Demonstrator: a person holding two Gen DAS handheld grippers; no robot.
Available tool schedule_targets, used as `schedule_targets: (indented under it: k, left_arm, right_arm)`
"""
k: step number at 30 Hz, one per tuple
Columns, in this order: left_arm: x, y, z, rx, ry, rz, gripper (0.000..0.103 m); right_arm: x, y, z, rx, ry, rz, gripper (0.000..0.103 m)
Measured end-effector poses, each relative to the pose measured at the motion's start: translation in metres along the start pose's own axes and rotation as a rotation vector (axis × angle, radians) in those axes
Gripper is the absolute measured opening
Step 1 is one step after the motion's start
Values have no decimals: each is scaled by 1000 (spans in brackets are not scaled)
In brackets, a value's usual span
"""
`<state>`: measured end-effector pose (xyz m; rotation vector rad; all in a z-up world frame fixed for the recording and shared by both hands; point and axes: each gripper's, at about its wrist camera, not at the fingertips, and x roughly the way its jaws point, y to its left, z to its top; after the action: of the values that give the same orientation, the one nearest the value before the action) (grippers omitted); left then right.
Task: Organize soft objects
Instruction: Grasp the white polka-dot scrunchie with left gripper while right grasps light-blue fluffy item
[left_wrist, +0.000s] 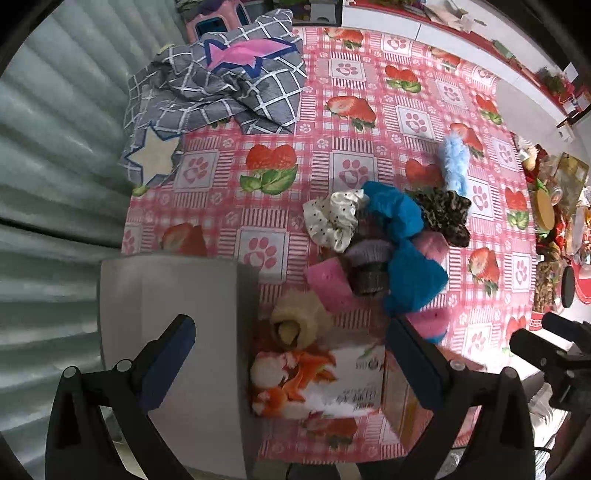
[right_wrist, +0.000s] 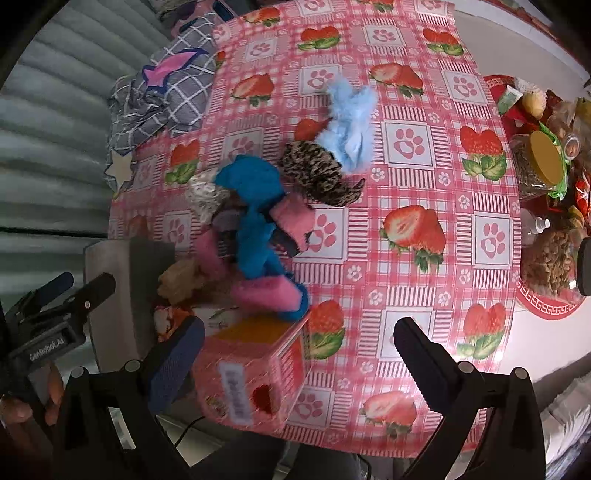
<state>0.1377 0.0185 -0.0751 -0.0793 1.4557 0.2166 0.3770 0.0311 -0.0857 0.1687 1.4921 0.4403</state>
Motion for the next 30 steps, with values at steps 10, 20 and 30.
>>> schedule_targets:
  k: [10,20,30]
  left_arm:
    - [46,-18,38,30,56,37,103]
    - [111,-27,72,34,113,54,103]
    - [163,-32,90,26,173,58,103]
  right_arm:
    - [28,-26,28,43,52,-1,103]
    - [49,-42,51,50,81,-13,103]
    - [60,-60,98,110,32,-5,103]
